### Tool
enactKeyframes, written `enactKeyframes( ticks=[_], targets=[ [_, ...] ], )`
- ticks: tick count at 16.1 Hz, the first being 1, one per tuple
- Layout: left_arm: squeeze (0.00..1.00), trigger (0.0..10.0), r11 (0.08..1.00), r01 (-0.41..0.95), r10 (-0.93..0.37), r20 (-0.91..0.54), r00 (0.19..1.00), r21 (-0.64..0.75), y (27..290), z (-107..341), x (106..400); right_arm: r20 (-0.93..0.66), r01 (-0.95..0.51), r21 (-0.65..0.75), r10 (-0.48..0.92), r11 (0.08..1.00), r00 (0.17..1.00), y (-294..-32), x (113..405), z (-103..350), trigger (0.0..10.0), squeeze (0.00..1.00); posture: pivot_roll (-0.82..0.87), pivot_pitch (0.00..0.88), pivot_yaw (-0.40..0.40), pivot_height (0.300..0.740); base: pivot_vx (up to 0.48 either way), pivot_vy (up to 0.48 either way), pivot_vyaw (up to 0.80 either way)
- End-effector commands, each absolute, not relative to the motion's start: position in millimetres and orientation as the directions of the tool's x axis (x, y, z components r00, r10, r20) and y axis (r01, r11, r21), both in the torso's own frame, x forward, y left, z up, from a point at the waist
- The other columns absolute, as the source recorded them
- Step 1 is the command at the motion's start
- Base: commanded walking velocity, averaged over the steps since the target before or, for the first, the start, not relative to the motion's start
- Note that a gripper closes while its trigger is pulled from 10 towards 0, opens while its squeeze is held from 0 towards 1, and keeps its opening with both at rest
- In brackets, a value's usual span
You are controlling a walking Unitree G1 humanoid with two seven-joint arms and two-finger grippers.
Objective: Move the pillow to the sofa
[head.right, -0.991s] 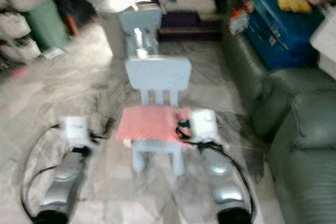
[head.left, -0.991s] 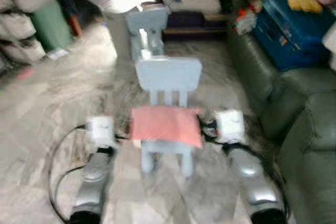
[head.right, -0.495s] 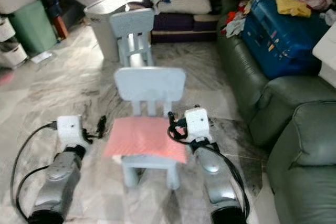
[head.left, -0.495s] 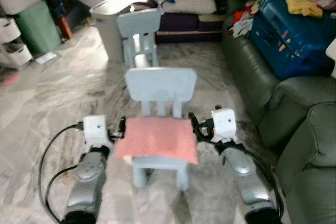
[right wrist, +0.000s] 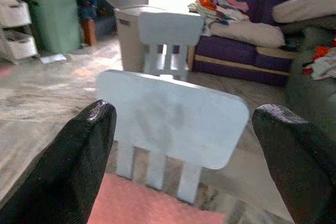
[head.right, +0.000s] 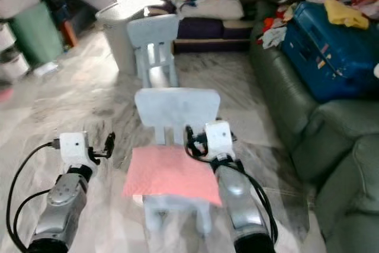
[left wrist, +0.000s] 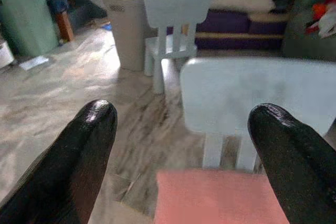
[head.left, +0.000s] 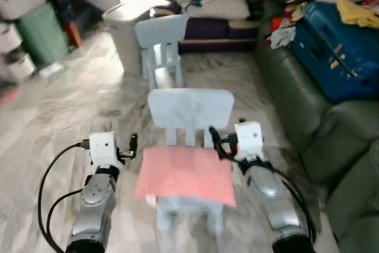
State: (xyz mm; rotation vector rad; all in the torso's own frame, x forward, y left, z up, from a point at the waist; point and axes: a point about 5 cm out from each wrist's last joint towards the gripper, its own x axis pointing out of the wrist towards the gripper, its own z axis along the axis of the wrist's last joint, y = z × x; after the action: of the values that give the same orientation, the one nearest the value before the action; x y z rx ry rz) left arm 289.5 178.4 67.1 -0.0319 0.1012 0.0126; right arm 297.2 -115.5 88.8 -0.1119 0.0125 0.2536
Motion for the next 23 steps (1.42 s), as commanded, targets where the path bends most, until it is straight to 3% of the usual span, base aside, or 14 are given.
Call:
enactKeyframes(
  ticks=[1,4,10,16,20,23],
  targets=[
    [0.0,10.0,0.999,0.014,-0.019,-0.101,0.995,-0.041,170.7,66.6,289.2,-0.012,-0.231,-0.118,0.231,0.966,0.973,-122.5,298.0,92.2,10.0,0.0,-0.05,0.002,0.042,0.74,0.3,0.375,0.0],
    [0.0,10.0,1.0,0.02,-0.018,-0.146,0.989,0.01,168.6,60.9,290.5,-0.011,-0.229,-0.119,0.229,0.966,0.973,-122.2,298.0,92.0,10.0,0.0,-0.05,0.001,0.043,0.74,0.0,0.0,0.0],
    [0.0,10.0,0.997,0.035,-0.027,-0.099,0.995,0.075,178.6,70.4,299.1,-0.006,-0.221,-0.121,0.222,0.968,0.975,-123.7,298.9,93.0,10.0,0.0,-0.05,0.0,0.044,0.74,0.0,0.0,0.0],
    [0.0,10.0,0.996,0.028,-0.022,-0.068,0.997,0.088,179.7,70.6,297.6,-0.019,-0.214,-0.107,0.213,0.971,0.977,-125.3,299.9,92.3,10.0,0.0,-0.05,0.0,0.04,0.74,0.0,0.0,0.0],
    [0.0,10.0,0.997,0.033,-0.027,-0.102,0.994,0.064,178.3,66.5,296.9,-0.018,-0.214,-0.109,0.213,0.971,0.977,-125.5,300.0,92.5,10.0,0.0,-0.05,0.001,0.039,0.74,0.0,0.0,-0.65],
    [0.0,10.0,0.999,0.041,-0.037,-0.106,0.994,0.034,176.7,64.5,294.3,-0.016,-0.215,-0.114,0.215,0.97,0.977,-125.3,299.8,92.7,10.0,0.0,-0.05,0.002,0.039,0.74,0.0,0.0,0.0]
  ],
)
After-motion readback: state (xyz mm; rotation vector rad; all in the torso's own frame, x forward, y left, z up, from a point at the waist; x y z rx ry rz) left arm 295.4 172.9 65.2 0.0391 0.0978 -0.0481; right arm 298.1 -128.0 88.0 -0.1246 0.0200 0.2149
